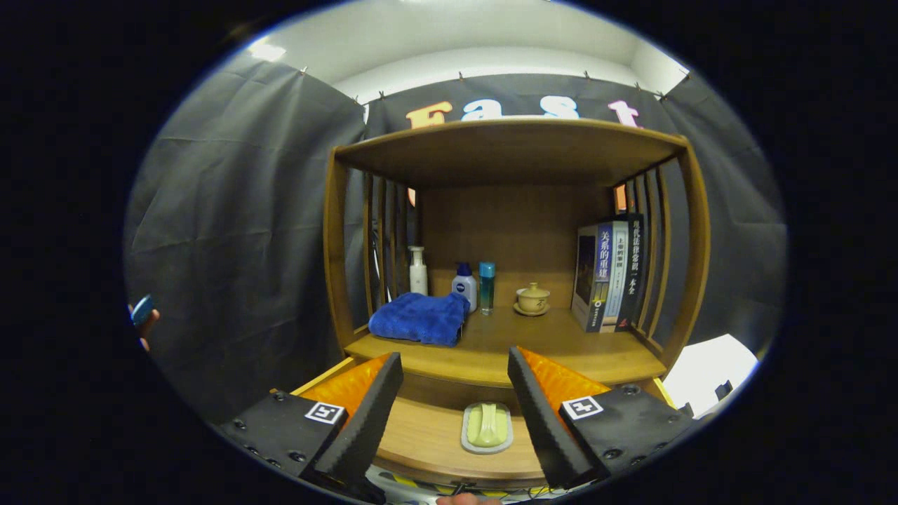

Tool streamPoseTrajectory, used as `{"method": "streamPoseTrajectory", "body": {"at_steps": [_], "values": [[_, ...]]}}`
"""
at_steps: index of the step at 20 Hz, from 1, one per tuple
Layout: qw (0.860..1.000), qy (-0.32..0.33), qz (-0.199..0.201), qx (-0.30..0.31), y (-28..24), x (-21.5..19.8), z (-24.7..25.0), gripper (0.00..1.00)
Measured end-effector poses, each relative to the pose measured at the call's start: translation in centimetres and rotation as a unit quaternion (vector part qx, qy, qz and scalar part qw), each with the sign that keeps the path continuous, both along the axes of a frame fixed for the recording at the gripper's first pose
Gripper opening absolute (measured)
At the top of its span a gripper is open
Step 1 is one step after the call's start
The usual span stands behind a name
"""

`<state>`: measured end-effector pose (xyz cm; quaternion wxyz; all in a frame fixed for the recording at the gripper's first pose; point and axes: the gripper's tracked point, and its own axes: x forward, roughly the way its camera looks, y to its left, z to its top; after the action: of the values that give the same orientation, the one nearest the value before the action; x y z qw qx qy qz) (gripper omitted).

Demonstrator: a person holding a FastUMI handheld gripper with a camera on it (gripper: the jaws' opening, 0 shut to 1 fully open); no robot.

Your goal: Pull open the drawer, take out the items inside it, and place them on the countertop above the cabinet.

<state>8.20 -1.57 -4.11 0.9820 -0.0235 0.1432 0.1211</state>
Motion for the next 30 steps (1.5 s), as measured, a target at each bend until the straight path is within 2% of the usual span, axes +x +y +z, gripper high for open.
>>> {"method": "streamPoseTrajectory", "body": {"at_steps": [6, 10, 16, 20, 25, 28, 29, 30], "values": [[0.99, 0.139, -0.012, 0.016, -2.3, 3.9, -5.6, 0.97], [0.971, 0.236, -0.018, -0.004, -3.1, 2.8, -10.2, 0.94], [0.951, 0.306, -0.023, -0.049, -2.7, 4.5, -15.7, 0.91], [0.935, 0.346, -0.045, -0.064, -3.5, 5.6, -18.2, 0.87], [0.92, 0.379, -0.057, -0.08, -4.6, 6.1, -20.6, 0.74], [0.914, 0.393, -0.062, -0.083, -5.2, 5.8, -21.9, 0.6], [0.918, 0.384, -0.061, -0.081, -5.1, 6.0, -21.6, 0.5], [0.917, 0.385, -0.057, -0.083, -5.0, 5.9, -21.6, 0.47]]}}
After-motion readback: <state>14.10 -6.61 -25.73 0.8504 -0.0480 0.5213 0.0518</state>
